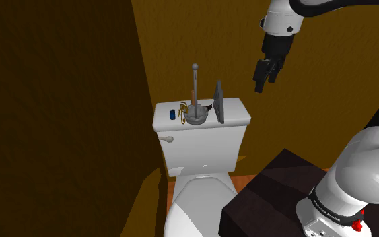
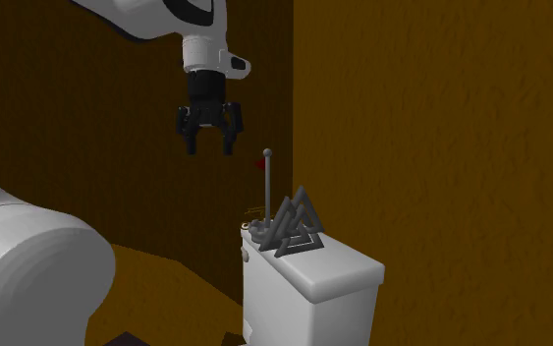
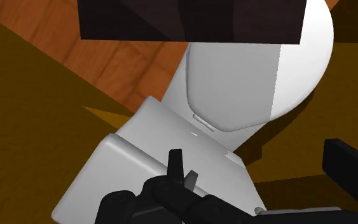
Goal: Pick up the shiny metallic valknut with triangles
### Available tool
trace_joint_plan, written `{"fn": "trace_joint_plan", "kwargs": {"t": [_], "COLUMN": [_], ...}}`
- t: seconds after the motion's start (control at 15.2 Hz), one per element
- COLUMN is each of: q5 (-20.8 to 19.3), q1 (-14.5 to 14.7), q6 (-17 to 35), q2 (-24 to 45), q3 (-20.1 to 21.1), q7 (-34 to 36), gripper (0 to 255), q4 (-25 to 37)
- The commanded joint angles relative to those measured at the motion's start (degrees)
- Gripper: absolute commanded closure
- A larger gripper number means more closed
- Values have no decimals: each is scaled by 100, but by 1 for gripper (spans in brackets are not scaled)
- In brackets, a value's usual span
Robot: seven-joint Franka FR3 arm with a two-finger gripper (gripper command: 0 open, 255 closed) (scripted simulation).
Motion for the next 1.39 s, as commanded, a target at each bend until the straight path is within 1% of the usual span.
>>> {"fn": "trace_joint_plan", "kwargs": {"t": [0.0,0.33,0.73,1.06,1.25,1.32], "q5": [0,71,4,-179,-335,-359], "q1": [0,-293,-663,-960,-1119,-1138], "q6": [0,975,1979,2643,2960,3000], "q2": [0,820,1904,2830,3379,3455], "q3": [0,232,447,553,574,574], "q7": [0,837,1843,2699,3219,3292], "gripper": [0,0,0,0,0,0], "q4": [0,82,432,901,1247,1298]}}
